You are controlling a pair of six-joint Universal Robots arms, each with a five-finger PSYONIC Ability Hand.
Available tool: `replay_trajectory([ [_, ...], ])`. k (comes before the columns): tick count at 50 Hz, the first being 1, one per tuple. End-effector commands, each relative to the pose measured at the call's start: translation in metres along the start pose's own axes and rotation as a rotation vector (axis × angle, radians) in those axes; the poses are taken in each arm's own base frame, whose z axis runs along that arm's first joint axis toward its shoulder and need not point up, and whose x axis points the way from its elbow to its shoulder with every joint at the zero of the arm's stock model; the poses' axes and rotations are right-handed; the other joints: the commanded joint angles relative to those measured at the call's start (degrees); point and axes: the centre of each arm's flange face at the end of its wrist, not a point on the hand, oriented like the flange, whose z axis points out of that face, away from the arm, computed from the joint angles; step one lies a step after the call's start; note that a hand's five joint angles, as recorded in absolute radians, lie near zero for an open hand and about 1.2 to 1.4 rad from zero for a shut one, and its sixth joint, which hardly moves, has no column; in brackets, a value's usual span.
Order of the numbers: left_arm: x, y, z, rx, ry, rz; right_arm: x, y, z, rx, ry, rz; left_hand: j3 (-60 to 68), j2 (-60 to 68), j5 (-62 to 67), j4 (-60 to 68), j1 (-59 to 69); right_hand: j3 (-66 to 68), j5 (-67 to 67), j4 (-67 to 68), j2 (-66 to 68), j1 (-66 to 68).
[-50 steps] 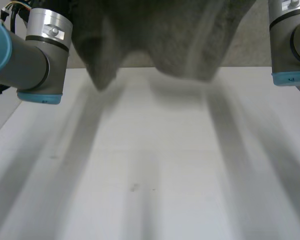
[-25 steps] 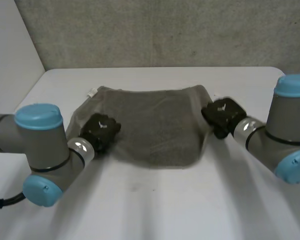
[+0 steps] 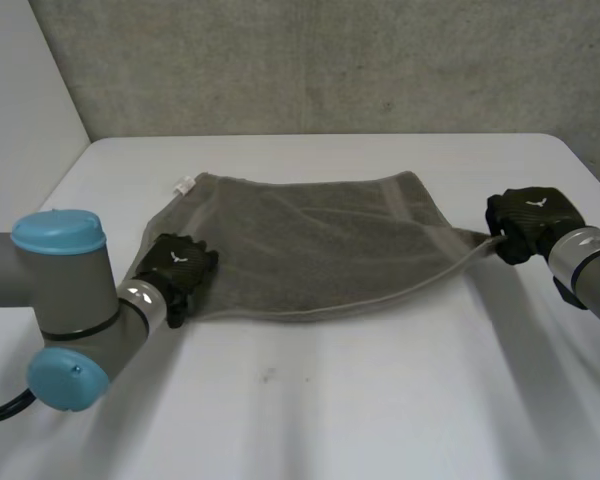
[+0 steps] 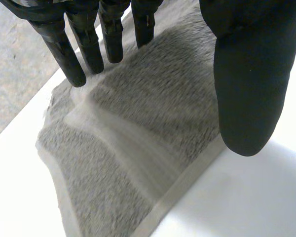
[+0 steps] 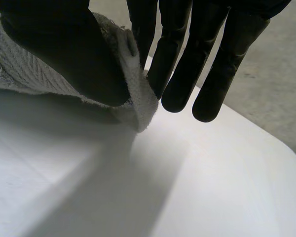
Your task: Fold the towel.
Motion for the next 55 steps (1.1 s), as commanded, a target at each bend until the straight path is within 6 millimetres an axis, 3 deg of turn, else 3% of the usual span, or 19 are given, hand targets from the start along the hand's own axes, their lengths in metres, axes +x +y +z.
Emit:
replay_trajectory([
  [1,-0.019,0.002,-0.009,-0.008,-0.039,-0.026,0.018,0.000,0.007,0.038,0.080,-0.006,2.0,2.1,2.2,2.0,2.0,12.0,14.1,11.6,12.7,24.9],
  [6,-0.045,0.003,-0.021,0.001,-0.072,-0.055,0.017,0.004,0.009,0.031,0.073,-0.016,6.3,6.4,6.5,6.4,6.3,12.0,14.1,11.6,12.7,24.9],
  [11,-0.061,0.012,-0.018,0.014,-0.039,-0.090,0.014,0.005,0.008,0.029,0.059,-0.014,21.3,21.4,21.5,21.3,21.3,12.0,14.1,11.6,12.7,24.9],
  [14,-0.073,0.019,-0.017,-0.001,-0.039,-0.113,0.013,0.005,0.007,0.033,0.057,-0.015,20.8,20.9,21.0,20.9,20.8,12.0,14.1,11.6,12.7,24.9],
  [23,-0.063,0.044,-0.005,-0.078,0.013,-0.150,0.010,0.008,0.006,0.024,0.051,-0.015,19.0,19.0,19.2,19.0,19.0,12.0,14.1,11.6,12.7,24.9],
  [33,-0.063,0.050,-0.001,-0.091,0.018,-0.158,0.010,0.009,0.006,0.024,0.051,-0.015,13.1,13.2,13.3,13.1,13.1,12.0,14.1,11.6,12.7,24.9],
  [55,-0.066,0.048,0.015,-0.065,0.013,-0.148,0.008,0.012,0.005,0.014,0.046,-0.018,21.3,21.4,21.5,21.4,21.3,12.0,14.1,11.6,12.7,24.9],
])
